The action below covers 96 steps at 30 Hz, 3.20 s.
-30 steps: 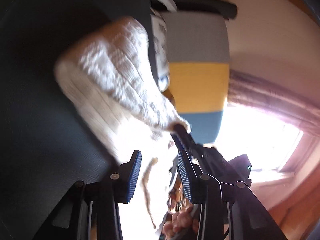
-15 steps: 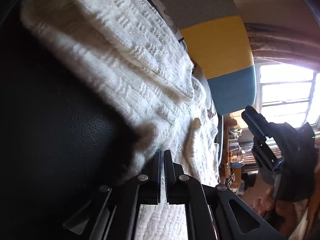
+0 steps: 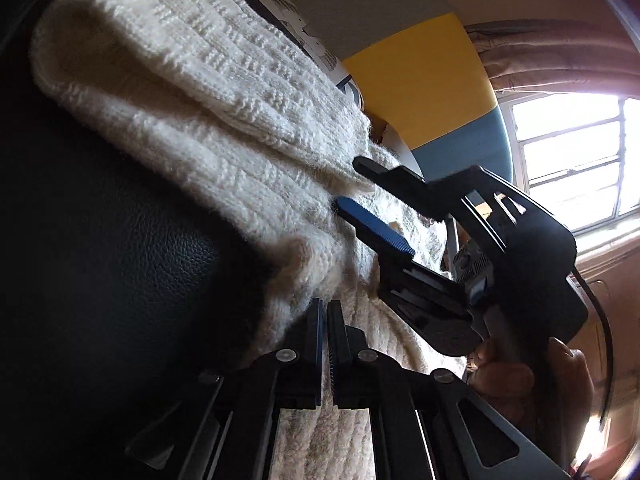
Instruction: Fold clothes
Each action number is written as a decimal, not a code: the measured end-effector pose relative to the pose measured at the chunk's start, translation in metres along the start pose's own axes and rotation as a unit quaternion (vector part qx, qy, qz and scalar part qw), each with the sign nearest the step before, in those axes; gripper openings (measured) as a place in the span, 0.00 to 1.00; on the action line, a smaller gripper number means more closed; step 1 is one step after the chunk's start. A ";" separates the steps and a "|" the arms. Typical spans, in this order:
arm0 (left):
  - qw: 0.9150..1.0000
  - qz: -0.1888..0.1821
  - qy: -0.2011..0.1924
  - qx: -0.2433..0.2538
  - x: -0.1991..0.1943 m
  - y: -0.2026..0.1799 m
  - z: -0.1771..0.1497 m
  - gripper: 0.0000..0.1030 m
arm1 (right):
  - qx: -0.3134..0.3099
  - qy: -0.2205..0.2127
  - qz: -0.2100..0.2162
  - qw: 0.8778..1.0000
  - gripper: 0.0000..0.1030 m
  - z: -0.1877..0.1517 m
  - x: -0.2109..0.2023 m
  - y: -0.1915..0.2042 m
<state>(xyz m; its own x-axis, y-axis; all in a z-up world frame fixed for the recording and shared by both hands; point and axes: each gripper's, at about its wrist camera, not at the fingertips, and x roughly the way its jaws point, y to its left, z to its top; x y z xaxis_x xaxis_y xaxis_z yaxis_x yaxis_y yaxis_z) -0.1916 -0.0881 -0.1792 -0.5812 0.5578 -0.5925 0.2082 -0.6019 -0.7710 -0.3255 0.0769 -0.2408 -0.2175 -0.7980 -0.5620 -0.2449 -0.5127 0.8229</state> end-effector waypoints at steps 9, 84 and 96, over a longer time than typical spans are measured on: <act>1.000 -0.012 0.008 -0.006 0.006 0.001 0.007 0.03 | -0.190 -0.056 -0.135 0.971 0.07 0.001 0.017 0.061; 0.955 0.201 -0.011 0.216 -0.011 -0.034 -0.026 0.30 | -0.001 -0.255 -0.015 0.967 0.21 -0.073 -0.310 -0.152; 0.962 0.175 -0.018 0.207 -0.012 -0.039 -0.036 0.37 | 0.054 -0.270 0.039 0.961 0.27 -0.076 -0.307 -0.156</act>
<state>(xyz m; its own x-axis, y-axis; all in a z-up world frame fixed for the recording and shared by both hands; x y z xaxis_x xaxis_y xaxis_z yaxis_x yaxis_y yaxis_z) -0.1643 -0.0502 -0.1507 -0.5602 0.2634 -0.7854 0.0698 -0.9297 -0.3616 -0.1492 0.3776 -0.1905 -0.6897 -0.5373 -0.4854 -0.2989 -0.3993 0.8667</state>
